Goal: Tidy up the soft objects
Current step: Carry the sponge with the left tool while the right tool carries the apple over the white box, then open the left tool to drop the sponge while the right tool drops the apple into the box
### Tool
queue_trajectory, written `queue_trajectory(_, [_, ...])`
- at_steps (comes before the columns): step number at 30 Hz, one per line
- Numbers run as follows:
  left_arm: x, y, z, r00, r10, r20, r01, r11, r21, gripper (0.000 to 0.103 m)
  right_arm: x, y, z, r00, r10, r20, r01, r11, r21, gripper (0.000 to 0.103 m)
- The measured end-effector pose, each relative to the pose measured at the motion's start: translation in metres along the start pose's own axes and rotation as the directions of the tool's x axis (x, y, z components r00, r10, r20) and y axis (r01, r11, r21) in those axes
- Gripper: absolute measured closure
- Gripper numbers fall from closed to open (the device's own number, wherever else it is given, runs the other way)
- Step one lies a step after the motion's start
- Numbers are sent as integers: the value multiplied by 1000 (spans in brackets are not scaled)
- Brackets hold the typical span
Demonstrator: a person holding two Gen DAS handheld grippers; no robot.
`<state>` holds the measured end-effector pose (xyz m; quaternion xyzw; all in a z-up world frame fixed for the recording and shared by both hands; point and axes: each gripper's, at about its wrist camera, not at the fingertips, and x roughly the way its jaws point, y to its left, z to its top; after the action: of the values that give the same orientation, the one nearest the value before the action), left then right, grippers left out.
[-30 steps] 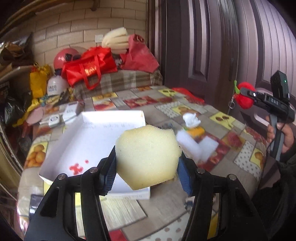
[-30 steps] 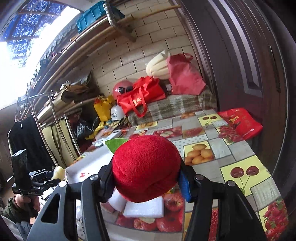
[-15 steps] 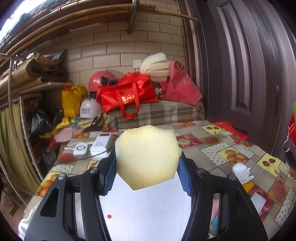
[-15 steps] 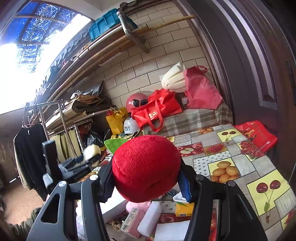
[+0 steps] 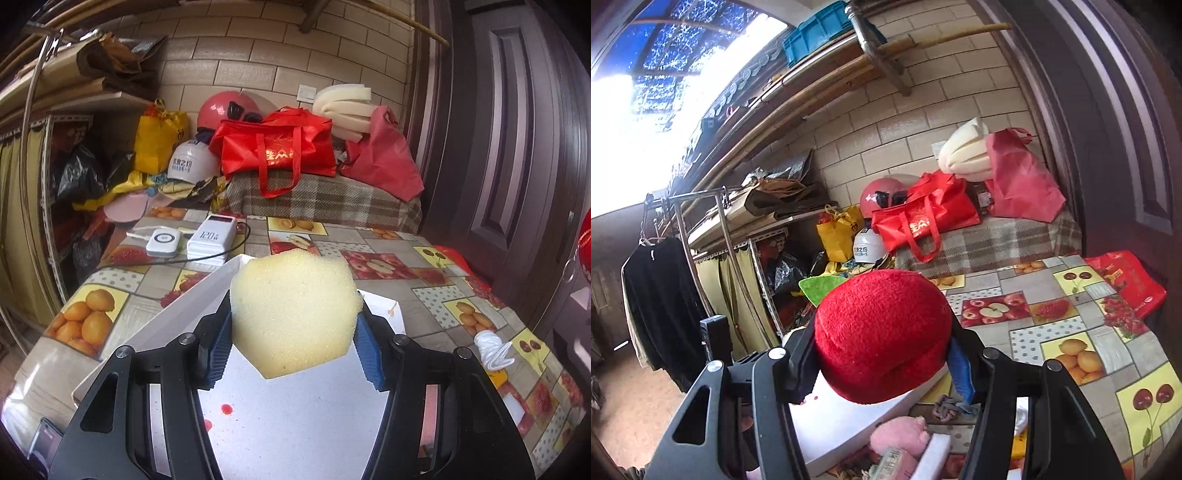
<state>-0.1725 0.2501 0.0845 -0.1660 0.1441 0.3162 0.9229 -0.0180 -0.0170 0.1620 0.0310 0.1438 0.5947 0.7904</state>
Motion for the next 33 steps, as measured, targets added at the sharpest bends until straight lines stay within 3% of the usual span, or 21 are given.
queue_trajectory(7, [16, 30, -5, 997, -8, -80, -2, 992, -124, 45, 50, 12, -10, 991, 51, -121, -50, 999, 18, 45])
queue_trajectory(12, [27, 43, -11, 991, -4, -132, -20, 983, -185, 44, 94, 14, -31, 969, 66, -238, -57, 997, 44, 45])
queue_trajectory(19, [31, 45, -14, 988, 20, -151, -48, 982, -184, 44, 135, 13, -58, 930, 102, -352, -59, 990, 129, 45])
queue_trajectory(30, [37, 49, -18, 982, 24, -185, -62, 978, -201, 41, 159, 25, -91, 893, 98, -440, -50, 992, 119, 42])
queue_trajectory(33, [36, 51, -18, 984, 34, -178, -73, 973, -218, 36, 161, 23, -92, 894, 92, -438, -36, 990, 135, 36])
